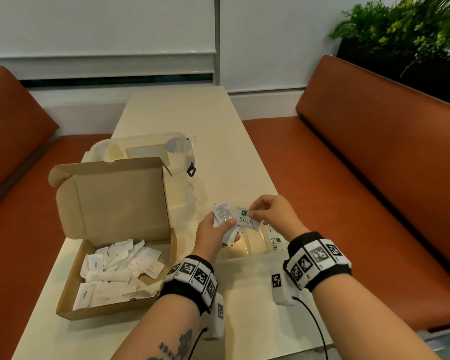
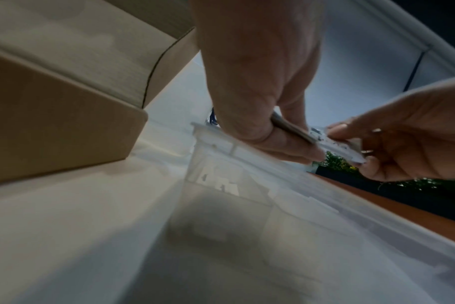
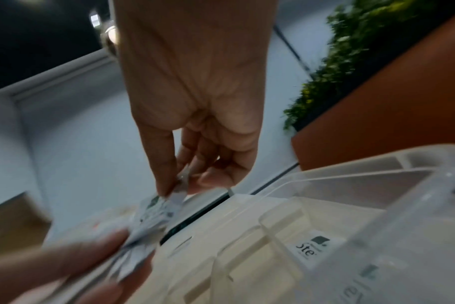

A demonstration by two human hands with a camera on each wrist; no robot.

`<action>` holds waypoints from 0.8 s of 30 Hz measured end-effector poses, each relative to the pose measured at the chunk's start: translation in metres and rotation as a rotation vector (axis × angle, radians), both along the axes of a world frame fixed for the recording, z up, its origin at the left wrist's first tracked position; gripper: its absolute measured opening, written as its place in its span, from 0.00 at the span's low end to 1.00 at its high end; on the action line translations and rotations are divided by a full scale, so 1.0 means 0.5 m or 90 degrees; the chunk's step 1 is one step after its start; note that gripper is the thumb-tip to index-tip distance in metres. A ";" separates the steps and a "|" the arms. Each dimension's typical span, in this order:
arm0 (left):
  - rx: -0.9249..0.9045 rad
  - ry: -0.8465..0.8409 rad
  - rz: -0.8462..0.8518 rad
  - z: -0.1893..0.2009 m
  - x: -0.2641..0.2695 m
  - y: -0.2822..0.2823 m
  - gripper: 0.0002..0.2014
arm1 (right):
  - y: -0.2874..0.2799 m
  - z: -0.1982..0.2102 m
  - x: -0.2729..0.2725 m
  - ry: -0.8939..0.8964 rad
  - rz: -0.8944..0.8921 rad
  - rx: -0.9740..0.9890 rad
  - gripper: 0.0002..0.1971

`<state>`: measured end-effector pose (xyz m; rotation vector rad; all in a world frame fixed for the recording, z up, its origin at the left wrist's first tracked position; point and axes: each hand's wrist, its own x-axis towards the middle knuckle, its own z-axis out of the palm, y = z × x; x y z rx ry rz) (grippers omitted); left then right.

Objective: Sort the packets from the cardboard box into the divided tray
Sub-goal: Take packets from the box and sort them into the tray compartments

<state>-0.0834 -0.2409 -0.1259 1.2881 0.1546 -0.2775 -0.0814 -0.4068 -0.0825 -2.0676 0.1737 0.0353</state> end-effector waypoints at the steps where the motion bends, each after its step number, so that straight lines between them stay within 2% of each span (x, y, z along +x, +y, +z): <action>1: 0.001 0.003 0.016 -0.003 -0.001 0.003 0.08 | -0.013 -0.001 0.000 0.002 -0.028 0.019 0.04; 3: 0.002 0.010 0.035 -0.008 -0.001 0.009 0.08 | -0.040 -0.008 -0.002 -0.011 -0.101 0.015 0.07; 6: 0.001 0.009 0.034 -0.010 -0.004 0.015 0.09 | -0.070 -0.032 -0.002 -0.006 -0.158 -0.125 0.11; 15: 0.014 0.009 0.022 -0.011 -0.005 0.014 0.14 | -0.037 -0.094 0.026 0.097 -0.030 -0.419 0.14; 20: 0.004 0.014 0.019 -0.012 -0.003 0.014 0.15 | -0.036 -0.107 0.025 0.101 -0.006 -0.517 0.13; 24: 0.009 0.016 0.013 -0.009 -0.005 0.013 0.15 | -0.032 -0.110 0.023 0.109 0.021 -0.537 0.13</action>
